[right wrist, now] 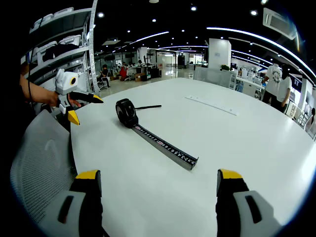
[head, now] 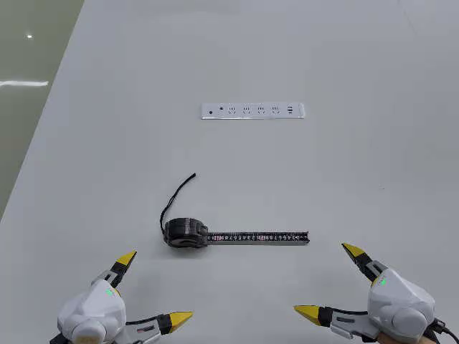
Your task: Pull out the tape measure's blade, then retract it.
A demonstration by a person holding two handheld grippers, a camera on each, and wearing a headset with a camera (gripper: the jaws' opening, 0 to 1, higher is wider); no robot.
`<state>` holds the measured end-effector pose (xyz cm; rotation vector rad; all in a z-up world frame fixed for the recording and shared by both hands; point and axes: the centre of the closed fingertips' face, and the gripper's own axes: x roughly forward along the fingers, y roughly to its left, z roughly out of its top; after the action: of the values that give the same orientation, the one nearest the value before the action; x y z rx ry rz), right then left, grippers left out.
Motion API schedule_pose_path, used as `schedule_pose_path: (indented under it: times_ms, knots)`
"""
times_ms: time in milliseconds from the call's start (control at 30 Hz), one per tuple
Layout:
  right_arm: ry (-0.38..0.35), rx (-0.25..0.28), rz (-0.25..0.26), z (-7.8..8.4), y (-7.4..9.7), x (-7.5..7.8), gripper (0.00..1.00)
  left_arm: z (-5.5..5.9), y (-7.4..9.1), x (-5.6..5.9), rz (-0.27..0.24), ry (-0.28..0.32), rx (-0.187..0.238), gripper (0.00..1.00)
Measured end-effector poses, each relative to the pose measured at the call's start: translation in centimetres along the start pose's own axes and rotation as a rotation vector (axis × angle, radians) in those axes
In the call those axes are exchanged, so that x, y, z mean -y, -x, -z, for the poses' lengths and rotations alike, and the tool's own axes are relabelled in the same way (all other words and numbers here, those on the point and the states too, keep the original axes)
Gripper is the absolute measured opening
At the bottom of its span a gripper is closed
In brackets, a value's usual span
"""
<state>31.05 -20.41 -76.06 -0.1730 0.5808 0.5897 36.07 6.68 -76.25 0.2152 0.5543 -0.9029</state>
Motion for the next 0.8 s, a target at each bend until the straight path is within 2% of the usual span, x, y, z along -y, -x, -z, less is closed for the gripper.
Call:
schedule_pose_path:
  times_ms: [133,267,367,600,800]
  knots:
    - [-0.034,0.01,0.012,0.0,0.1,-0.2,1.0,-0.2,0.2,0.2,-0.015,0.022,0.015,1.0]
    - [-0.04,0.011,0.02,0.0,0.2,-0.6,1.0,-0.3,0.1,0.3,-0.019,0.013,0.012,1.0]
    - [-0.051,0.015,0.021,0.0,0.3,-0.8,1.0,-0.4,0.1,0.2,-0.026,0.006,0.01,1.0]
    - [-0.065,0.019,0.028,0.1,0.4,-1.3,1.0,-0.7,0.3,-0.1,-0.051,0.036,0.03,1.0]
    - [-0.064,0.014,0.029,0.2,0.6,-1.1,1.0,-0.7,0.2,0.3,-0.046,0.038,0.021,1.0]
